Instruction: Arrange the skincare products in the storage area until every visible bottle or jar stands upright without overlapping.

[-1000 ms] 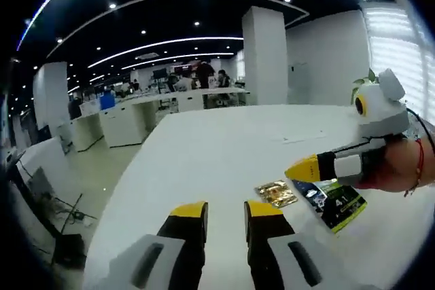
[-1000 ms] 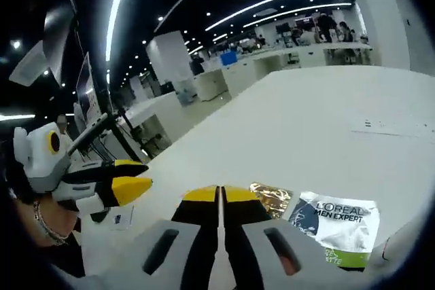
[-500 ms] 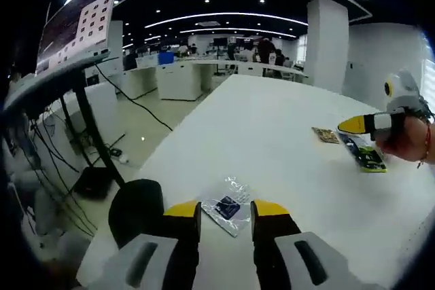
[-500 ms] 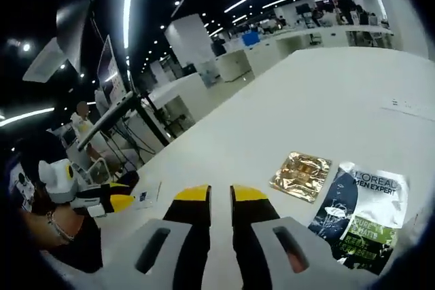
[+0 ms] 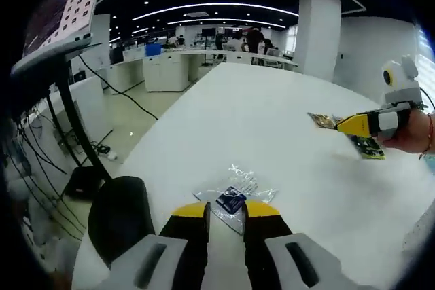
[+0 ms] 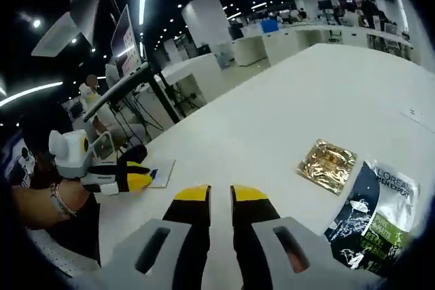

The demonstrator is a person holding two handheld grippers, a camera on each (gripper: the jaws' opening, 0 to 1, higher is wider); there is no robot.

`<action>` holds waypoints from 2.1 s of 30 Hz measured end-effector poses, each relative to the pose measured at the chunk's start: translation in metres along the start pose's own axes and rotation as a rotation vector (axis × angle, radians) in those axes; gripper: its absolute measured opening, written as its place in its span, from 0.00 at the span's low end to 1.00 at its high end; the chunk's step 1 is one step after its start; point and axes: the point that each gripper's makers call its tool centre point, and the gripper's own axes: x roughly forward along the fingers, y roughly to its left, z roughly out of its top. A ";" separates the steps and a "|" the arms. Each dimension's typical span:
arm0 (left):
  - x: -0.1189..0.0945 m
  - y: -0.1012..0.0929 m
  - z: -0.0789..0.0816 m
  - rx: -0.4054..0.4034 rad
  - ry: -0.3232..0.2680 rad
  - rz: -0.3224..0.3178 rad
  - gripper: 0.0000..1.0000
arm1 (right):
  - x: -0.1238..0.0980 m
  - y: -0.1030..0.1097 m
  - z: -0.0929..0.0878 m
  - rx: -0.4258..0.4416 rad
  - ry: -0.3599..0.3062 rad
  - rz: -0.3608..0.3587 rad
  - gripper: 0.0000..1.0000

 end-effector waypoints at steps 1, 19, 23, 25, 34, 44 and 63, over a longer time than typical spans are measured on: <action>-0.001 -0.001 -0.001 0.003 0.002 0.001 0.17 | 0.002 0.004 -0.002 -0.001 0.008 0.014 0.11; -0.006 -0.050 -0.011 0.127 -0.059 -0.108 0.10 | 0.034 0.066 -0.048 -0.031 0.184 0.185 0.14; -0.007 -0.051 -0.010 0.130 -0.071 -0.103 0.08 | 0.038 0.070 -0.043 -0.013 0.187 0.187 0.15; -0.007 -0.049 -0.011 0.135 -0.076 -0.095 0.07 | 0.039 0.068 -0.041 -0.015 0.184 0.182 0.14; -0.007 -0.046 -0.013 0.160 -0.096 -0.070 0.02 | 0.039 0.062 -0.041 0.169 0.169 0.203 0.10; -0.005 -0.045 -0.013 0.177 -0.116 -0.047 0.01 | 0.040 0.061 -0.042 0.326 0.174 0.237 0.10; -0.004 -0.047 -0.012 0.175 -0.164 -0.053 0.01 | 0.040 0.088 -0.043 0.136 0.224 0.277 0.03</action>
